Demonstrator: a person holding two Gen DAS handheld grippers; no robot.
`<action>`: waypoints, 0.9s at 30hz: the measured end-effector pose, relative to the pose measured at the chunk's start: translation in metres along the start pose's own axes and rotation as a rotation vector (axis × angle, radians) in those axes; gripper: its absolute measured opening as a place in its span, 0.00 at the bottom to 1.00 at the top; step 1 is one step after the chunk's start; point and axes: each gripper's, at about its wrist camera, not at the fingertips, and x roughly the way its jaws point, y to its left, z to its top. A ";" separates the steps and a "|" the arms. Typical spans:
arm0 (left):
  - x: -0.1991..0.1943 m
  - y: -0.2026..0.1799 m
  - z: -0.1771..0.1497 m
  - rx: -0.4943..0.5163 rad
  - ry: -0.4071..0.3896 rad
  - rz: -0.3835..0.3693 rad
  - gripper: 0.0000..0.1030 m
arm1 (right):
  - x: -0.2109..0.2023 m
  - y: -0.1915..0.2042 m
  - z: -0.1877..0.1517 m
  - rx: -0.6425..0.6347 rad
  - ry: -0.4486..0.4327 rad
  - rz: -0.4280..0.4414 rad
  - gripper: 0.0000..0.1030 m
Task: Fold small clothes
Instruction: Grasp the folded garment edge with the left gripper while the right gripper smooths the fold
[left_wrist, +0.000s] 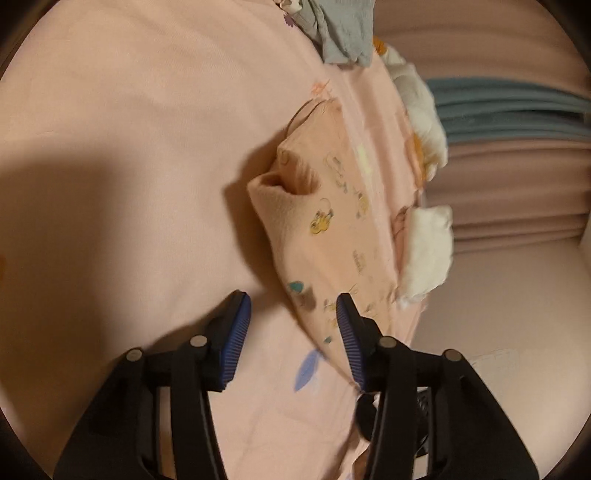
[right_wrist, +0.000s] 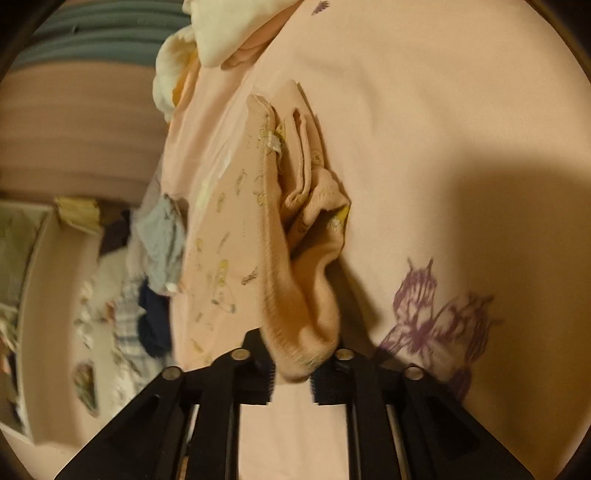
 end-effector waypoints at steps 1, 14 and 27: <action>-0.001 -0.001 0.001 0.001 -0.038 -0.018 0.51 | -0.001 0.003 -0.001 -0.011 -0.003 0.002 0.31; 0.060 -0.030 0.051 -0.076 -0.165 -0.037 0.59 | 0.042 0.024 0.025 -0.012 -0.054 0.075 0.51; 0.006 -0.051 0.007 0.177 -0.108 0.098 0.12 | -0.002 0.036 0.005 -0.124 -0.042 0.049 0.11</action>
